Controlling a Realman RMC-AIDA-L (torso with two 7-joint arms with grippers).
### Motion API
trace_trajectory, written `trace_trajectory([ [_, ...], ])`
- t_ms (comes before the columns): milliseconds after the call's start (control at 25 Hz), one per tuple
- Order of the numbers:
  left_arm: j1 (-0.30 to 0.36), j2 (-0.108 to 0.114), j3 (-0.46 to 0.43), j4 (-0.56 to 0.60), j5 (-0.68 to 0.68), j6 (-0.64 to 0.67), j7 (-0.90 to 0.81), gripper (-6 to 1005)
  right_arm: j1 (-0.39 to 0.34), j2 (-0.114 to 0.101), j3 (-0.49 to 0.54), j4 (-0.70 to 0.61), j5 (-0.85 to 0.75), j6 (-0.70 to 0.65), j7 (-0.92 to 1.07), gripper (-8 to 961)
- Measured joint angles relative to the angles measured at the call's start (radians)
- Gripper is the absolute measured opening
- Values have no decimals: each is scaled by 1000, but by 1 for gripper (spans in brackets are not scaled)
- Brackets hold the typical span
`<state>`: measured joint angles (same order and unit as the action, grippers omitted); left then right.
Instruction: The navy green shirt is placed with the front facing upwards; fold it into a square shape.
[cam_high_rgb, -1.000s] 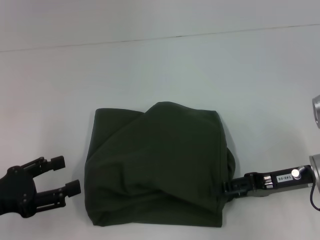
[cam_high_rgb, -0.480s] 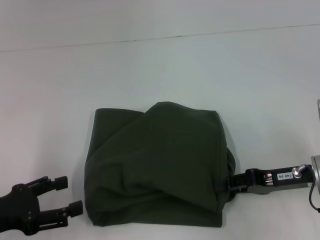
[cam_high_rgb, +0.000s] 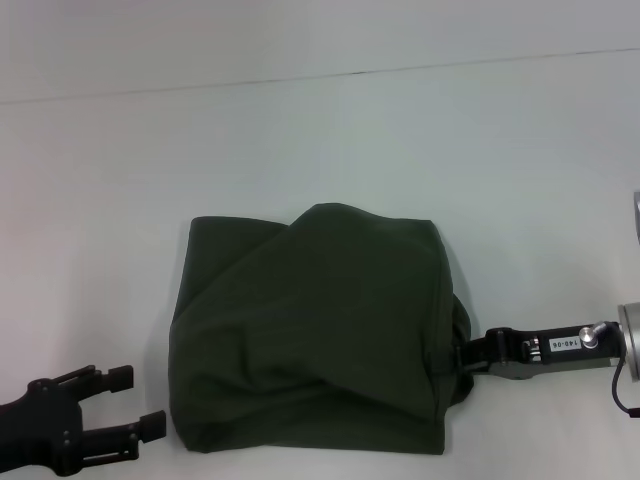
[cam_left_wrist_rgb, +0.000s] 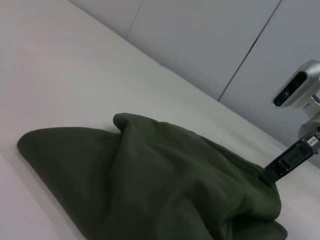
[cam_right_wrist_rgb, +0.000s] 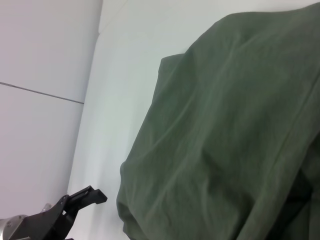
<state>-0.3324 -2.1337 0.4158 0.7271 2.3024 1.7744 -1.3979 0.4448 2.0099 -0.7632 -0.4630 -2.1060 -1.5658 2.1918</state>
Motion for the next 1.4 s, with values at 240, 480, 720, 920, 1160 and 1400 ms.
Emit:
trace_trajectory([
  [240,-3,1,5,-6,3,-2,2,904,-5,0,12,0,0,-6,-3,25],
  [480,3,-1,6,-8,21,-13,2,901,-7,0,29,0,0,-14,-11,23],
  [720,-1,-5,7,-27,29,-53,6,897,-7,-1,38,0,0,-23,-11,22],
  [920,-5,-10,28,-31,29,-78,12,894,-8,-1,40,0,0,-23,-11,21],
  [1160,-7,-15,58,-31,28,-68,15,890,-8,-1,41,0,0,-23,-11,21],
  [1400,-13,-24,63,-31,27,-78,26,887,-9,1,49,0,0,-23,-12,22],
])
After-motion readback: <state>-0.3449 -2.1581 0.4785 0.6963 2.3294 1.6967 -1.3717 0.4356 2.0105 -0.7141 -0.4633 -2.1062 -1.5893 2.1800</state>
